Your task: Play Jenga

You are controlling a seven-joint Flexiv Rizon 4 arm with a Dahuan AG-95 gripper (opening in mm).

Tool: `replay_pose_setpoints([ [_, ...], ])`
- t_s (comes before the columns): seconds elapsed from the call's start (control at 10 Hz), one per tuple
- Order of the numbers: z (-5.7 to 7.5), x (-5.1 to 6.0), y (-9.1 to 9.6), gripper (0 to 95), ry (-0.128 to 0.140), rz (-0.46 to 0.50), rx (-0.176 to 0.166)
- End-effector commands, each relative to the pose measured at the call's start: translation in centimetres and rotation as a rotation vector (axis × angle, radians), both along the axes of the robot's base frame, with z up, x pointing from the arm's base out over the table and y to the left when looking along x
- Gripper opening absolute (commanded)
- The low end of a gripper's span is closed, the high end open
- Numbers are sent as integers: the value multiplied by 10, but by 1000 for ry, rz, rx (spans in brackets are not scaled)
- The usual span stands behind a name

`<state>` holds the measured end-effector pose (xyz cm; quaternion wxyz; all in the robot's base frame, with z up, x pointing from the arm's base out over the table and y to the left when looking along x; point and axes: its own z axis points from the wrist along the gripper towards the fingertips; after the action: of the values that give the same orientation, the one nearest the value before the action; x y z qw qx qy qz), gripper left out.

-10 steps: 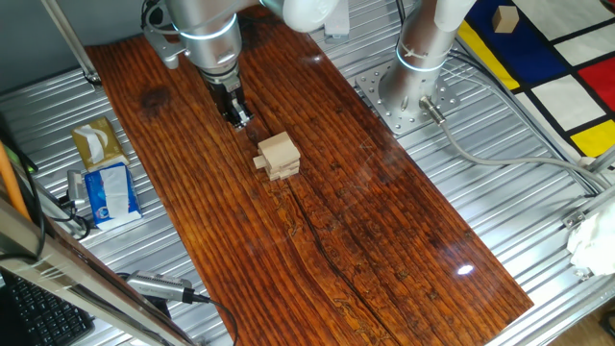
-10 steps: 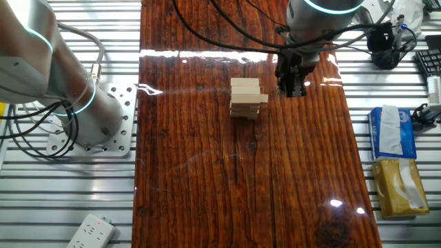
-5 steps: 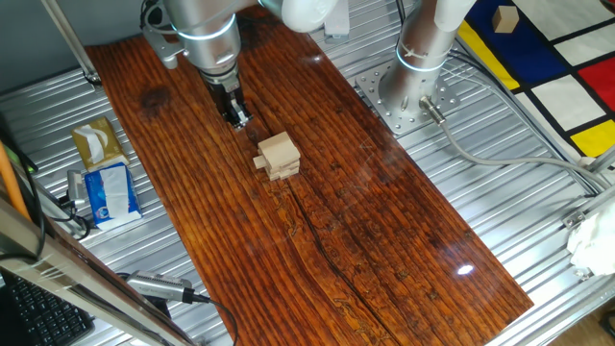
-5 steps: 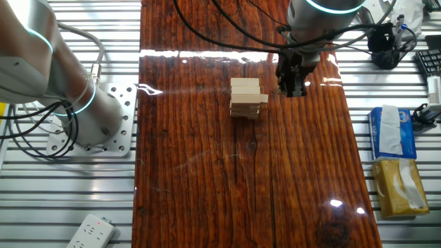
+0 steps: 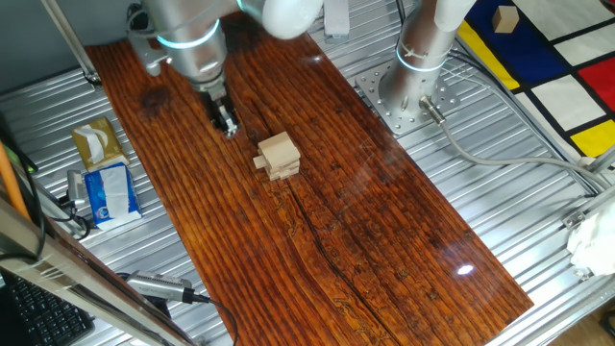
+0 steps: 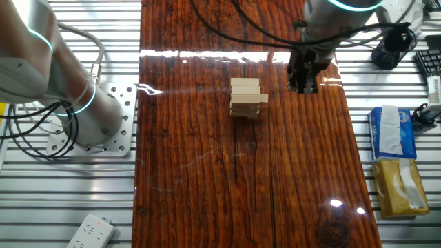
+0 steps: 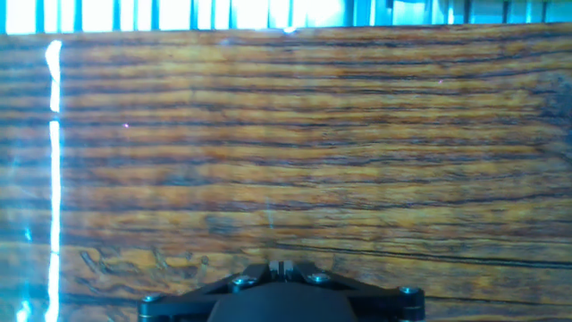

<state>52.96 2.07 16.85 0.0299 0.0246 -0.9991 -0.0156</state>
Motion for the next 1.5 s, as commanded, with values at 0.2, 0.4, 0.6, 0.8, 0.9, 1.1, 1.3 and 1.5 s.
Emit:
replay_pose_setpoints([
  [0.2,-14,3,11,0,-23,-5,40],
  [0.4,-22,4,13,190,-32,1,80],
  [0.6,-30,5,12,190,-54,4,93],
  [0.8,-34,6,12,380,-59,-7,83],
  [0.9,-38,6,12,380,-58,-18,63],
  [1.1,-44,7,12,380,-61,-28,49],
  [1.3,-47,7,12,380,-59,-34,40],
  [1.5,-52,7,14,380,-56,-37,39],
])
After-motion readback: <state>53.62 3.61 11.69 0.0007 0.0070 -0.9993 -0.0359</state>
